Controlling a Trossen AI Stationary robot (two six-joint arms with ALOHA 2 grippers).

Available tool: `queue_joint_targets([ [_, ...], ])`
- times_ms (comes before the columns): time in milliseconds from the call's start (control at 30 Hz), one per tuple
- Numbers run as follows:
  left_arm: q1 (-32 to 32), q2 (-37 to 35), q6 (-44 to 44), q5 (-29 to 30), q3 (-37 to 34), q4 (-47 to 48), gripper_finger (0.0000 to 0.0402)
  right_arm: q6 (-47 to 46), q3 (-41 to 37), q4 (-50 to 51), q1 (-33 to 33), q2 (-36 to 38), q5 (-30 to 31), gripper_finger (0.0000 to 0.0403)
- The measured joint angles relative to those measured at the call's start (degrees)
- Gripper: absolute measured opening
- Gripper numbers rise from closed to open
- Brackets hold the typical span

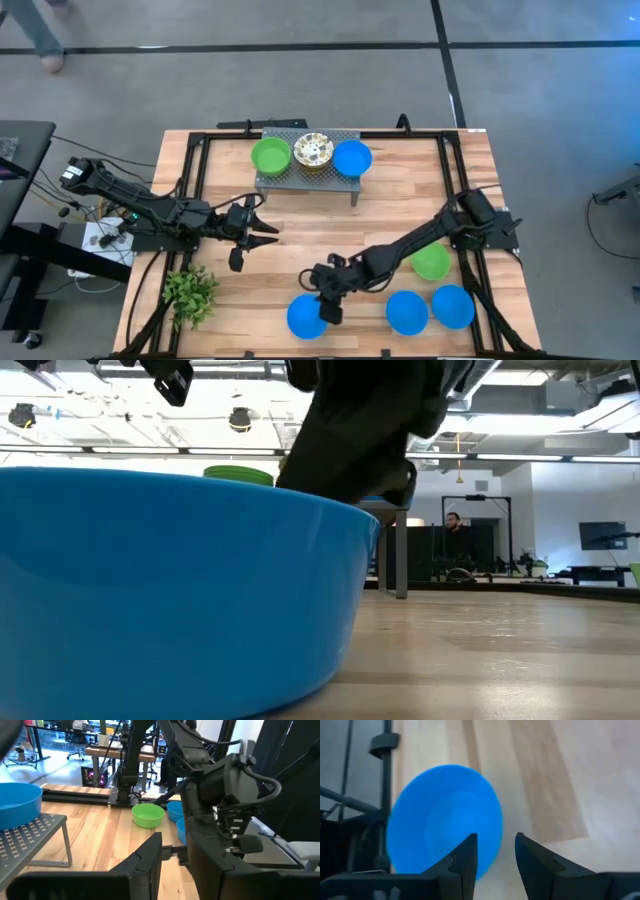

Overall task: Pick & Place Mini bowls
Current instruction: Stack the blue bowl on top of the other blue bowl on the shelf

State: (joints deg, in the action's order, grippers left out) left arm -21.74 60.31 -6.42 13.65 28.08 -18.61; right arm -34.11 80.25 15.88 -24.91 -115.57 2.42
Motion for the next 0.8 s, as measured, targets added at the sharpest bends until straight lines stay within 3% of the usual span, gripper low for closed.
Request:
queue_joint_targets([
  [800,0.0,0.0,0.0,0.0,0.0,-0.4,0.0090,0.6,0.0,2.0,0.3,0.0,2.1,0.0118],
])
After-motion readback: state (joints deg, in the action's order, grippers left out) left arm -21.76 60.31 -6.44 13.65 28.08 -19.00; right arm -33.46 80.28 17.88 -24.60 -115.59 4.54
